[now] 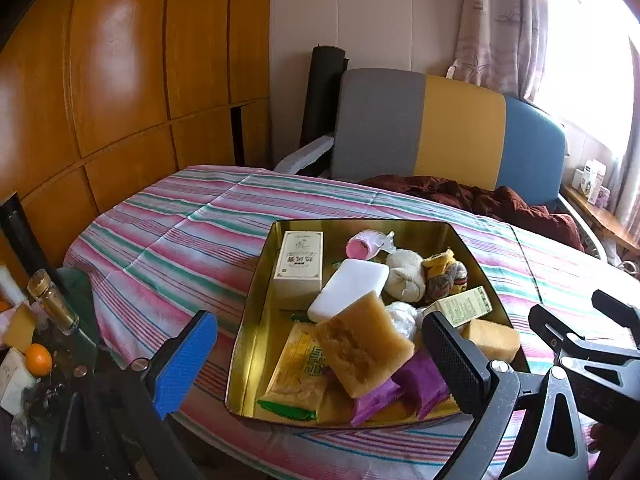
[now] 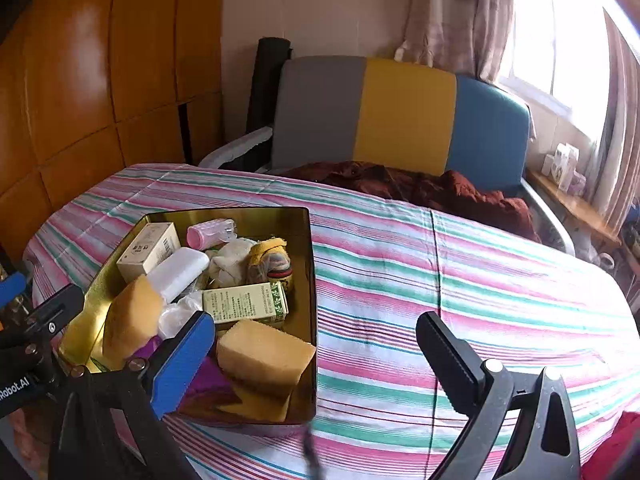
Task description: Organize objects
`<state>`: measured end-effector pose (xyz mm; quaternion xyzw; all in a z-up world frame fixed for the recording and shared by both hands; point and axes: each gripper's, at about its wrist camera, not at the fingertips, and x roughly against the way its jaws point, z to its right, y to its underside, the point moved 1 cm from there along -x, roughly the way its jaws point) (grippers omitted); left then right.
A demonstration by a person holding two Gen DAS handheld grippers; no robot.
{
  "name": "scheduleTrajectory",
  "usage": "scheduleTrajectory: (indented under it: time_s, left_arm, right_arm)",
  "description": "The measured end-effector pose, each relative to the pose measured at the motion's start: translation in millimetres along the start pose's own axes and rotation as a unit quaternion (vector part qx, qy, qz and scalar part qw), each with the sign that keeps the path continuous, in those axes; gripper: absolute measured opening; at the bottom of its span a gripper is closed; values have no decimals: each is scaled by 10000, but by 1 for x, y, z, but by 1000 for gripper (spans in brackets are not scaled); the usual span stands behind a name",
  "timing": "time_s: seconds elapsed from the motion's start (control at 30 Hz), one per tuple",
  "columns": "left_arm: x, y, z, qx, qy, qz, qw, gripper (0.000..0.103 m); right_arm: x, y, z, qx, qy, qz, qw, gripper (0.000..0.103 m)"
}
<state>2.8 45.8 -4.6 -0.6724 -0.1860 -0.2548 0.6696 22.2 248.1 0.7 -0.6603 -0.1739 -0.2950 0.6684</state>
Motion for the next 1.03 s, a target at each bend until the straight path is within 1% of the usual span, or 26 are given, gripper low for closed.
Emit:
scheduleTrajectory:
  time_s: [0.1, 0.23, 0.47, 0.77, 1.03]
  left_arm:
    - [-2, 3, -2, 37, -18, -85, 10000, 103]
    - [-3, 4, -4, 97, -51, -120, 9999, 103]
    - [-6, 5, -1, 98, 29, -159, 9998, 103]
    - [-12, 6, -2, 155, 68, -267, 9995, 103]
    - [-15, 6, -4, 187, 78, -277, 9994, 102]
  right_arm:
    - [0, 4, -7, 132, -91, 19, 9999, 103]
    - [-4, 5, -9, 115, -166, -29, 9998, 103]
    - [-7, 5, -1, 17, -160, -107, 9998, 103]
    - [-13, 7, -4, 93, -216, -201, 9995, 103]
    - [-16, 6, -7, 136, -255, -240, 9993, 103]
